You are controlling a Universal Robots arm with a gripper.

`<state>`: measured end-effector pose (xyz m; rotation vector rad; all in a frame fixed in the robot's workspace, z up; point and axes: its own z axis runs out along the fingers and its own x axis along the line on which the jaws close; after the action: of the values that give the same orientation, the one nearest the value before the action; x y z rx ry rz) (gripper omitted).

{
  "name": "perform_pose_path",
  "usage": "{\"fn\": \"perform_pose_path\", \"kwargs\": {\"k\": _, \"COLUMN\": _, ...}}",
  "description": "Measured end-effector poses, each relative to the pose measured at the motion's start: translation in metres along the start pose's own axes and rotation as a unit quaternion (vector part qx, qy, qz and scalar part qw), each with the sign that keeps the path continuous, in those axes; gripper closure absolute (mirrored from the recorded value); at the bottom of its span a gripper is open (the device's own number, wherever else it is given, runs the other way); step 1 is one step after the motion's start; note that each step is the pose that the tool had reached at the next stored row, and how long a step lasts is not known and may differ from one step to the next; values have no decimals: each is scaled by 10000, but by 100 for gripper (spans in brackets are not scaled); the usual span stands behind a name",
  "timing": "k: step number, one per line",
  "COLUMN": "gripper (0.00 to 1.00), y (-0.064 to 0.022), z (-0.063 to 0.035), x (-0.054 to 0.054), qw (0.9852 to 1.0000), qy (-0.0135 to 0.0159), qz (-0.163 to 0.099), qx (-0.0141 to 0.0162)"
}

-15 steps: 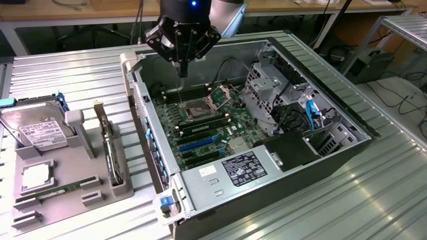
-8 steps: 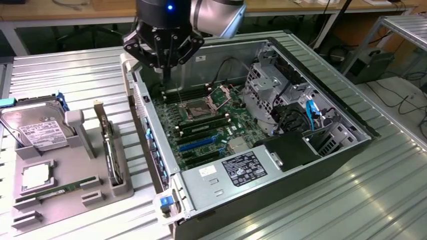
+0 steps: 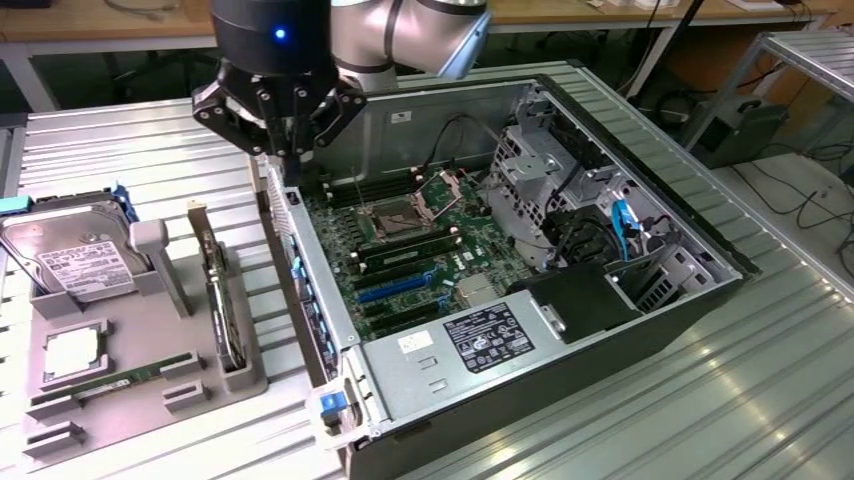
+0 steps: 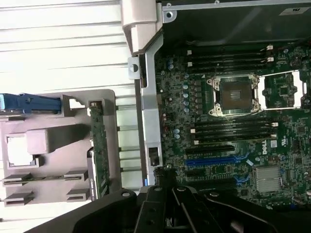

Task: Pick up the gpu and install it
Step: 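Reach for the gpu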

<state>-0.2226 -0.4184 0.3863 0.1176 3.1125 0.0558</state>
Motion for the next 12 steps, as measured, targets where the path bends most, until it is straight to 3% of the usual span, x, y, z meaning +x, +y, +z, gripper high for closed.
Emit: {"fn": "perform_pose_path", "kwargs": {"k": 12, "gripper": 89, "y": -80, "z": 92, "x": 490, "qw": 10000, "qy": -5, "qz": -2, "qx": 64}}
